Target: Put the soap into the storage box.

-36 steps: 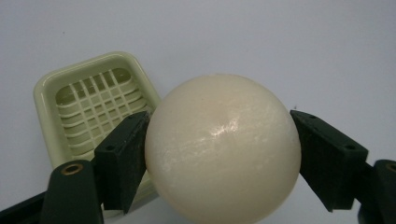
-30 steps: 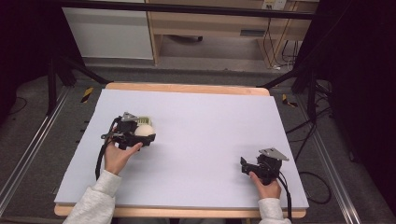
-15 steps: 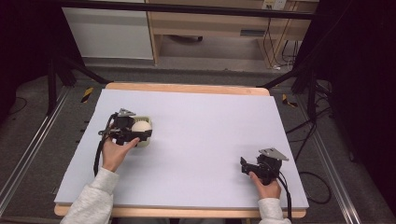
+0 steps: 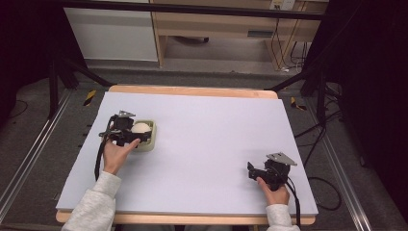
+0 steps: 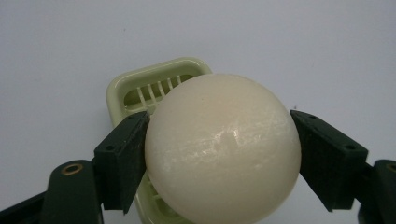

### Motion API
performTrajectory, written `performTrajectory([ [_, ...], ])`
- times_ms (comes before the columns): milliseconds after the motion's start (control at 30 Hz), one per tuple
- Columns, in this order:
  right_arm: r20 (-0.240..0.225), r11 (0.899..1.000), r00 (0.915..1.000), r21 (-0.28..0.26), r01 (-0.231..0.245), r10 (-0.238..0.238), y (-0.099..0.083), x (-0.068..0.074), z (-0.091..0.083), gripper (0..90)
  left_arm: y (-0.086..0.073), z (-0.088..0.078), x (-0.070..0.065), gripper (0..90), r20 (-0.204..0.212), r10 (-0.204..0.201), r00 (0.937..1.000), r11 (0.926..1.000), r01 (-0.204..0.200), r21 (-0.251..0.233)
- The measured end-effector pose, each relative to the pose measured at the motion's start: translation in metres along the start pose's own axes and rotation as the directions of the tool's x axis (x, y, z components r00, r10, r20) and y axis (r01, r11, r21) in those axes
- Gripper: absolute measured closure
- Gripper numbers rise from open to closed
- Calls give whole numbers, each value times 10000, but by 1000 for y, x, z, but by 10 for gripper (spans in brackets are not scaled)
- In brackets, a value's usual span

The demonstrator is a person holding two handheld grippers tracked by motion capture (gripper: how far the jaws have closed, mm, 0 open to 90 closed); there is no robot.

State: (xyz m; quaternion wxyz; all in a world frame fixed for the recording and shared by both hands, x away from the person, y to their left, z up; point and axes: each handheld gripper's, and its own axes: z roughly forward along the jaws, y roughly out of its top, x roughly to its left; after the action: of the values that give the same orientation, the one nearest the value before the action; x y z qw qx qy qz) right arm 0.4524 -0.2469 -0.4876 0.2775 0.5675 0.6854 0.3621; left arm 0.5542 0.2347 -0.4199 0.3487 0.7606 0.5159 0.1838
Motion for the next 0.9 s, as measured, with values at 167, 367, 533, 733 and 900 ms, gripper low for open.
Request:
performTrajectory([
  [167, 2, 10000, 10000, -20, -1, 1, 0, 0, 0, 48, -1, 3, 0, 228, -45, 102, 9999, 9999, -101, 121],
  [367, -15, 10000, 10000, -29, -19, 19, 0, 0, 0, 48, -1, 11, 0, 229, -91, 206, 9997, 9994, -204, 273],
  [533, -22, 10000, 10000, -34, -30, 30, 0, 0, 0, 48, -1, 14, 2, 229, -148, 224, 9996, 9990, -218, 395],
  [733, -26, 10000, 10000, -54, -13, 13, 0, 0, -1, 48, -1, 17, 4, 229, -205, 255, 9995, 9987, -245, 448],
  [900, -35, 10000, 10000, -52, -2, 2, 0, 0, 0, 48, -4, 21, 5, 228, -284, 188, 9994, 9985, -173, 516],
])
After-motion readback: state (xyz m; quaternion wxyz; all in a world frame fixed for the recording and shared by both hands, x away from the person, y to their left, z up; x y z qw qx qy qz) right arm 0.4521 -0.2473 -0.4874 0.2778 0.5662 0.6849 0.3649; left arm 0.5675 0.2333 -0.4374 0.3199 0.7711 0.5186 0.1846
